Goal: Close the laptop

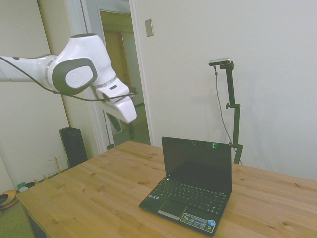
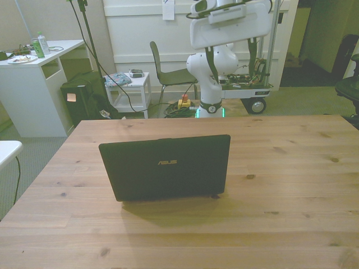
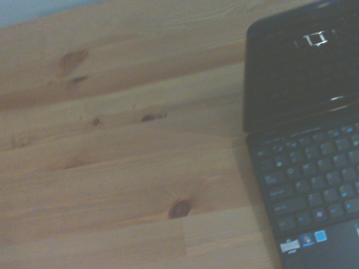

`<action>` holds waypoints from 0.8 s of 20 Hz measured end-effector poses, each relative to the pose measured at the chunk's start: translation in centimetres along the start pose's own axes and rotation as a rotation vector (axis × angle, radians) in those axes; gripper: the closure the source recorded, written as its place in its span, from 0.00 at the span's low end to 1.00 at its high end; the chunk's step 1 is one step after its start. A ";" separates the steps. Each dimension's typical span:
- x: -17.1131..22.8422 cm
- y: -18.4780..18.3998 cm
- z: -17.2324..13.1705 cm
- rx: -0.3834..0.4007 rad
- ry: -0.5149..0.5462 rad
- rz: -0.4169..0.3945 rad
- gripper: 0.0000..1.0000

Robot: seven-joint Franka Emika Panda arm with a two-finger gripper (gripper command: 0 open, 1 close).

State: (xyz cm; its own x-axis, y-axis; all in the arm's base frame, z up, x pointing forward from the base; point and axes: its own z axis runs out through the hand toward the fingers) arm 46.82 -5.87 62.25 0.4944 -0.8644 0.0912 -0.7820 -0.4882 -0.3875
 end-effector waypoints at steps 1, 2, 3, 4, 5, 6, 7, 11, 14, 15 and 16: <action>1.1 -0.4 -0.6 0.006 0.002 0.014 0.00; 2.3 -1.0 -1.1 0.011 0.005 0.026 0.00; 3.4 -1.7 -1.6 0.013 0.007 0.036 0.00; 4.3 -2.6 -2.0 0.015 0.010 0.045 0.00; 5.1 -3.6 -2.3 0.017 0.015 0.052 0.00; 5.8 -4.7 -2.5 0.018 0.018 0.057 0.00; 6.3 -5.8 -2.6 0.019 0.020 0.060 0.00; 8.8 -9.8 -1.4 0.016 0.030 0.076 0.00; 10.8 -12.2 0.9 -0.004 0.033 0.089 0.00; 11.4 -12.8 1.7 -0.012 0.031 0.092 0.00; 12.0 -13.3 2.5 -0.023 0.030 0.094 0.00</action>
State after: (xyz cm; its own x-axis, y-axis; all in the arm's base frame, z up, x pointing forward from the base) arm 64.15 -9.47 66.20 0.4073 -0.9095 0.0830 -0.8329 -0.4072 -0.3748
